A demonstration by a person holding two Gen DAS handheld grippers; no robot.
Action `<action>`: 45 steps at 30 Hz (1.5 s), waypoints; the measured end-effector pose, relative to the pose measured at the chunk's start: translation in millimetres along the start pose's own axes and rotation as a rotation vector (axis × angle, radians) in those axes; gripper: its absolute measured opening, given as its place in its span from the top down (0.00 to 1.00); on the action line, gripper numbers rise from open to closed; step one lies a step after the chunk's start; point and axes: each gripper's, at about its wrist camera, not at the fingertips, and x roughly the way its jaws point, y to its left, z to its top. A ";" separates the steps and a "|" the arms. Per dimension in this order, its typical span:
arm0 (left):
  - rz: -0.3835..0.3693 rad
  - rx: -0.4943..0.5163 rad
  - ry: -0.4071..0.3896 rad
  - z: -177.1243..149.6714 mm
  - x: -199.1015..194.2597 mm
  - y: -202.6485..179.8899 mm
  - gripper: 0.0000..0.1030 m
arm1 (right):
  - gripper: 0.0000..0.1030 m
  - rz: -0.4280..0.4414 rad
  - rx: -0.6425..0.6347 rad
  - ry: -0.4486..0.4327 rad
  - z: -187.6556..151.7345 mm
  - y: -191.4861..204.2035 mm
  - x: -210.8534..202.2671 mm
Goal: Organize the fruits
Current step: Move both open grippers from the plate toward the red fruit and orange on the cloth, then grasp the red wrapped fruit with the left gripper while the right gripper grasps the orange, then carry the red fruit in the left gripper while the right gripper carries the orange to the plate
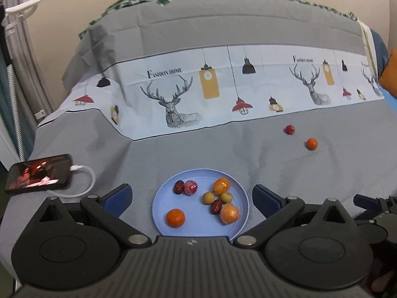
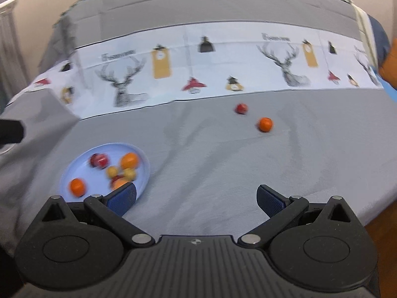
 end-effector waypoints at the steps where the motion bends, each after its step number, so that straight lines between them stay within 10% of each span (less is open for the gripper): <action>1: 0.004 0.006 0.014 3.9 8.9 -4.6 0.00 | 0.01 -0.015 0.014 0.005 0.9 -5.7 10.6; 11: 0.021 0.020 0.169 44.1 107.7 -29.5 0.00 | 0.01 -0.279 0.367 0.123 53.1 -116.0 197.6; 19: -0.094 0.085 0.185 90.2 223.3 -99.1 0.00 | 0.03 -0.300 0.109 0.038 75.5 -127.4 268.0; 24: -0.287 0.161 0.217 111.8 315.6 -178.1 0.00 | 0.55 -0.337 0.193 -0.004 80.5 -158.9 263.2; 33: -0.352 0.255 0.203 130.3 387.6 -266.4 0.01 | 0.31 -0.312 0.156 -0.007 94.0 -176.2 277.1; 34: -0.345 0.257 0.198 130.8 388.0 -269.3 0.02 | 0.34 -0.312 0.180 -0.013 96.0 -180.0 275.7; 35: -0.348 0.263 0.184 130.5 386.8 -271.5 0.21 | 0.50 -0.316 0.185 -0.019 96.4 -180.3 271.4; 36: -0.357 0.275 0.177 131.3 386.3 -273.5 0.61 | 0.66 -0.310 0.179 -0.021 96.8 -178.9 269.8; 37: -0.376 0.283 0.197 131.2 387.4 -273.9 0.68 | 0.66 -0.311 0.168 -0.020 96.5 -176.8 269.6; 45: -0.357 0.198 0.173 138.7 355.3 -253.9 0.67 | 0.66 -0.353 0.176 -0.085 96.9 -176.0 258.7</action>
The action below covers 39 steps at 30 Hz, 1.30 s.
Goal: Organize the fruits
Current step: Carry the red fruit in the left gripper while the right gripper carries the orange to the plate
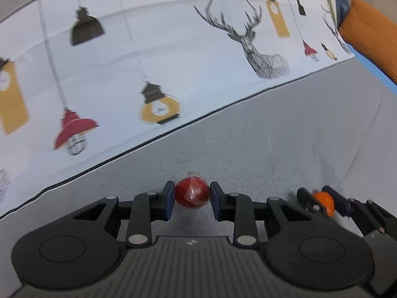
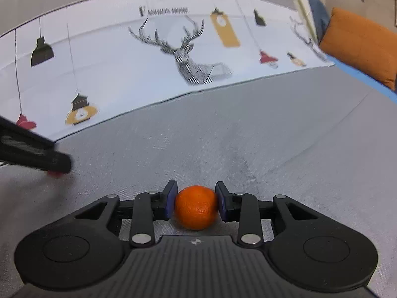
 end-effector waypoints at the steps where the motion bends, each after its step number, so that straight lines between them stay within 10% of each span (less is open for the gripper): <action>1: 0.014 -0.012 0.002 -1.5 -10.3 3.4 0.67 | 0.66 0.000 -0.001 -0.015 0.2 -0.2 -2.2; 11: 0.157 -0.098 0.028 -71.7 -163.5 48.2 0.67 | 0.66 -0.079 0.016 -0.161 5.5 -3.8 -63.7; 29: 0.259 -0.237 -0.027 -194.3 -361.2 75.7 0.67 | 0.66 0.401 -0.147 -0.221 -36.2 32.9 -324.1; 39: 0.240 -0.337 -0.123 -257.8 -427.5 79.9 0.67 | 0.66 0.537 -0.244 -0.056 -74.3 58.9 -402.1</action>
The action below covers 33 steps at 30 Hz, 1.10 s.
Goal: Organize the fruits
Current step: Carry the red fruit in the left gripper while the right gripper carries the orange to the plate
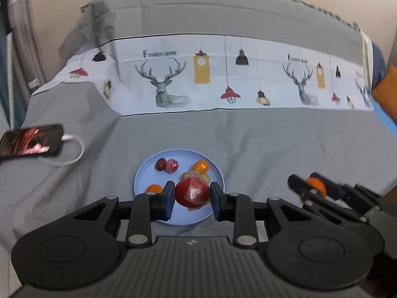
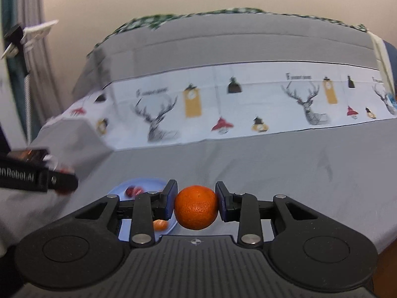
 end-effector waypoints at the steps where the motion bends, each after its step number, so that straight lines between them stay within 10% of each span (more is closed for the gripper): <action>1: 0.001 -0.009 -0.002 -7.1 -5.5 4.7 0.67 | 0.66 0.005 -0.016 0.002 -1.4 6.0 -3.5; 17: 0.057 -0.132 -0.106 -53.1 -55.6 68.9 0.67 | 0.66 0.120 -0.281 -0.011 -16.7 87.8 -42.8; 33: 0.076 -0.094 -0.003 -49.1 -7.6 80.9 0.67 | 0.66 0.142 -0.313 0.046 -22.0 95.1 -9.3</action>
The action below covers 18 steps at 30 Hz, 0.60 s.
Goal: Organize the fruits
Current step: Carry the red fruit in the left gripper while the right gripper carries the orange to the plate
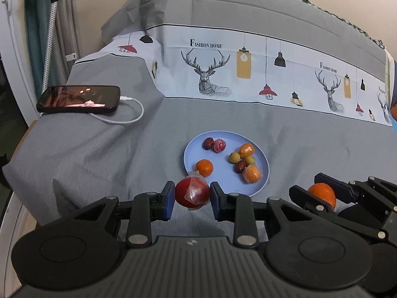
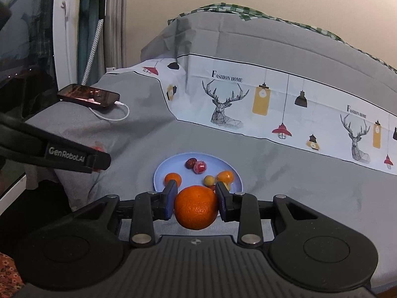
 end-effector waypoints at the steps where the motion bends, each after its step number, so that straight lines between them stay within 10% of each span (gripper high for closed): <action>1: 0.001 0.003 0.003 2.8 3.4 0.2 0.67 | 0.66 0.001 0.001 0.003 0.4 -0.3 2.8; 18: -0.019 0.062 0.104 42.4 83.0 -17.5 0.67 | 0.66 0.012 0.059 0.103 -0.8 -25.6 74.9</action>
